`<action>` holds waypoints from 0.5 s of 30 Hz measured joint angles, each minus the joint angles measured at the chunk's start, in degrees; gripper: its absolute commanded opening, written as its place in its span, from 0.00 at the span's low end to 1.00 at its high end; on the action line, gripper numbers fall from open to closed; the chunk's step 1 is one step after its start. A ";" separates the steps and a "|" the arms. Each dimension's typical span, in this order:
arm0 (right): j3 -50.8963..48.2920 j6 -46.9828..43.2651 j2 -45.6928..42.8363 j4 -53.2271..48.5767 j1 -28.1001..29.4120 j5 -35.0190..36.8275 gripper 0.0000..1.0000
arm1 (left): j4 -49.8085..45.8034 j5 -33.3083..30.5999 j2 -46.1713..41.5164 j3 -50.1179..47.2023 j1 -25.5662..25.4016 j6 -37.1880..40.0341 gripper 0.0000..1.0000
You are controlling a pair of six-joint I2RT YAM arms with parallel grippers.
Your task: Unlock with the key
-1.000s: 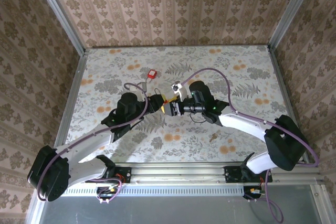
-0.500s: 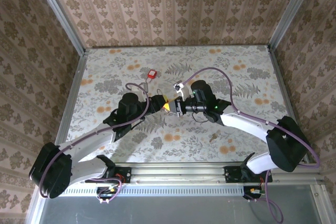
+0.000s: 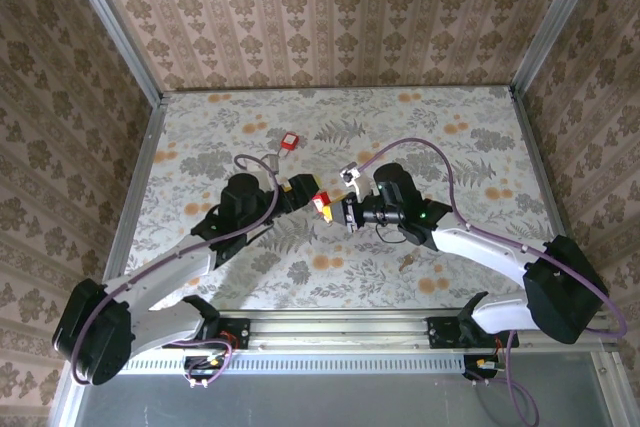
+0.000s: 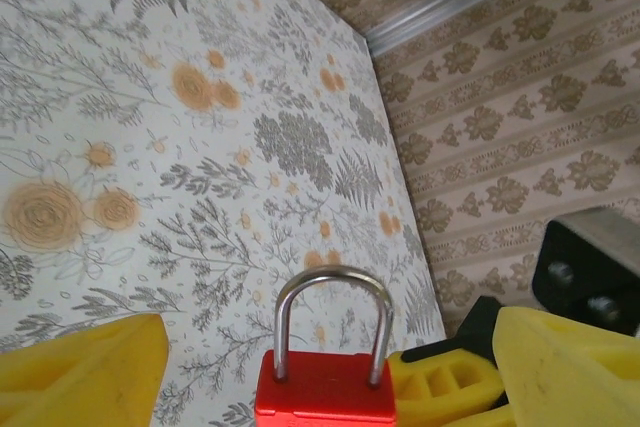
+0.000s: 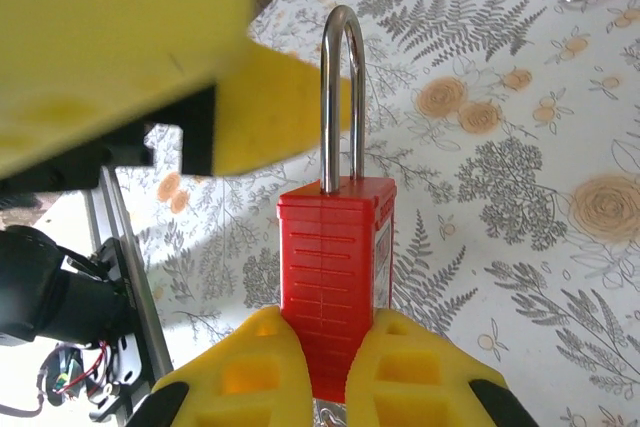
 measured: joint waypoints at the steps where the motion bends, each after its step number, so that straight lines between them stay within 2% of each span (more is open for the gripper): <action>1: -0.15 0.00 0.00 0.00 -0.11 0.02 0.00 | -0.92 -0.17 -0.63 0.17 0.42 0.20 0.83; 4: -0.17 0.00 0.00 0.04 -0.48 0.04 0.00 | -2.80 -0.15 -2.23 0.35 1.31 0.92 0.77; 9: -0.17 0.04 -0.04 0.02 -1.14 -0.04 0.00 | -3.26 1.09 -3.17 -0.13 2.12 2.62 0.57; 12: -0.17 0.09 -0.04 0.04 -1.33 -0.31 0.00 | -2.38 2.03 -3.06 -1.90 2.38 2.97 0.51; 15: -0.17 0.28 -0.04 0.17 -1.36 -0.85 0.00 | -0.63 2.97 -1.84 -3.48 2.71 3.26 0.50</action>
